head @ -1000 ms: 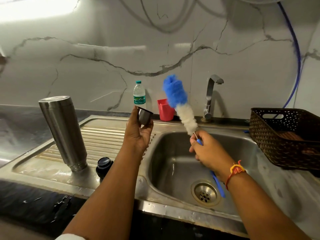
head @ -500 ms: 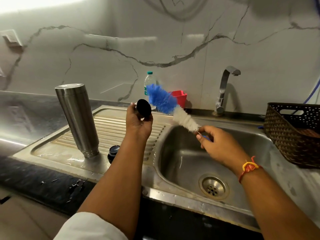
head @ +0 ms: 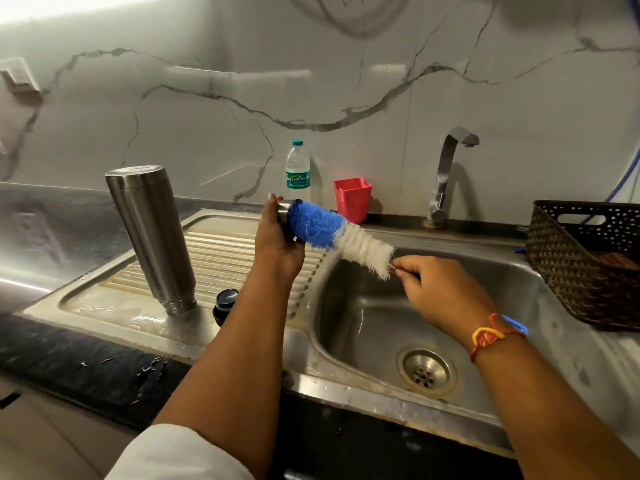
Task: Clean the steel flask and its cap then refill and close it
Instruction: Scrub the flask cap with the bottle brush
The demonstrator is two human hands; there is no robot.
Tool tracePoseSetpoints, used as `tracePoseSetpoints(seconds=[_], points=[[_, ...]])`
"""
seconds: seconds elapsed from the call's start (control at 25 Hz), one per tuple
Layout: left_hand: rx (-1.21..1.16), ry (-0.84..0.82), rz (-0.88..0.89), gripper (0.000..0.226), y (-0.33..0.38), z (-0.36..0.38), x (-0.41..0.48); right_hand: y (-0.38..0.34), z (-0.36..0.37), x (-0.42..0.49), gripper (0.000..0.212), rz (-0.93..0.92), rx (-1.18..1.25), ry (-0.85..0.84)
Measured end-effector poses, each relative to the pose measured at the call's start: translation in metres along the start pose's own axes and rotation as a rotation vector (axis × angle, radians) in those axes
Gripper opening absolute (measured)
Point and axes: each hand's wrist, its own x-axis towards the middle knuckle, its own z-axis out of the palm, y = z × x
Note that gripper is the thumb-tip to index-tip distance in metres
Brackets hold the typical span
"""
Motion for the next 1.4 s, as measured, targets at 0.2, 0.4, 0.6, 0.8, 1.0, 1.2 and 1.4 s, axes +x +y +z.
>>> tracePoseSetpoints(seconds=[0.2,0.4,0.6,0.8,1.0,1.2,1.4], points=[[0.061,-0.048,0.007,0.033,-0.005,0.003,-0.003,-0.003,-0.002,-0.004,0.028,-0.036,0.087,0.019],[-0.030,-0.053,-0.021,0.037,-0.004,-0.004,-0.001,-0.015,-0.008,-0.009,0.026,0.090,0.622,-0.278],[-0.047,-0.099,0.034,0.024,0.002,-0.001,-0.003,-0.013,-0.015,-0.012,0.028,0.286,1.047,-0.519],[-0.001,-0.151,0.001,0.053,-0.006,0.000,0.001,-0.008,-0.005,-0.007,0.026,0.338,1.066,-0.545],[-0.030,-0.058,-0.031,0.056,-0.006,0.001,0.001,-0.007,0.009,0.000,0.013,0.122,0.511,-0.230],[0.110,-0.050,-0.103,0.074,-0.009,-0.001,0.001,0.001,0.015,0.003,0.008,-0.035,-0.106,0.053],[0.077,-0.012,-0.042,0.052,-0.012,-0.002,0.003,0.010,0.012,0.006,0.010,0.043,-0.303,0.314]])
